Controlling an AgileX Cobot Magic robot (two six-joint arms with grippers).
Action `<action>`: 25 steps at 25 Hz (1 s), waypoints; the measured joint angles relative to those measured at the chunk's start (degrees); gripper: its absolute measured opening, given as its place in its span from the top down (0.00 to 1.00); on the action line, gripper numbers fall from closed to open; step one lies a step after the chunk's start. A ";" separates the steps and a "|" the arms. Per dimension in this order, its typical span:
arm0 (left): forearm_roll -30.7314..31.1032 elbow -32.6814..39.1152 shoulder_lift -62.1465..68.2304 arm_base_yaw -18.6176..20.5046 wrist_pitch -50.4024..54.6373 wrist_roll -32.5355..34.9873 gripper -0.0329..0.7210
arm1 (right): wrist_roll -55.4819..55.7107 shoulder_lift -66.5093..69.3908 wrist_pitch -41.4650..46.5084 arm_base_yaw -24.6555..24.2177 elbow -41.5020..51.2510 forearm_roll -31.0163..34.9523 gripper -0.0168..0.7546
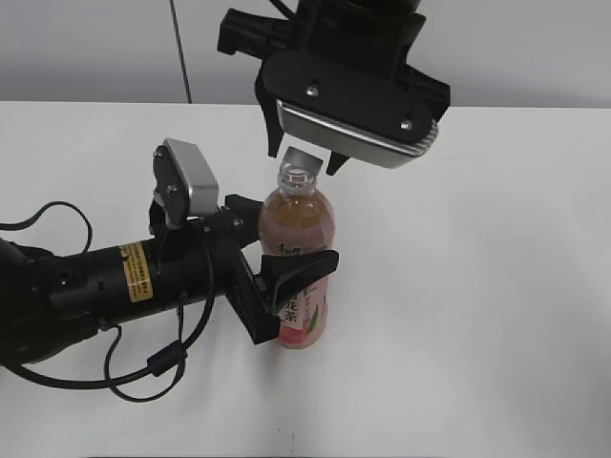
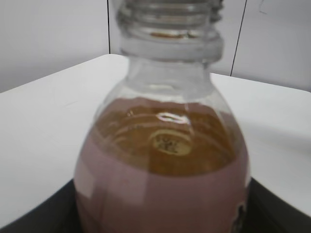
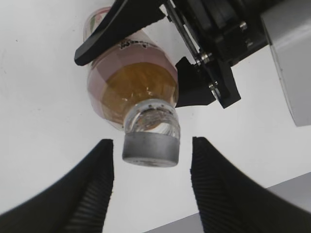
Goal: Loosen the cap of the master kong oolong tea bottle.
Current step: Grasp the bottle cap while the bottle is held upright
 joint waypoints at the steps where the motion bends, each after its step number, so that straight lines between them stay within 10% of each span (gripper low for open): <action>1: 0.00 0.00 0.00 0.00 0.00 0.00 0.36 | 0.21 0.00 0.00 0.00 0.00 0.00 0.47; 10: 0.05 0.00 0.00 0.00 0.00 0.00 0.36 | 3.25 0.00 0.00 0.00 0.00 -0.13 0.66; 25: 0.15 0.00 0.00 0.00 0.00 0.00 0.36 | 9.83 -1.80 0.00 0.00 0.00 -1.22 0.66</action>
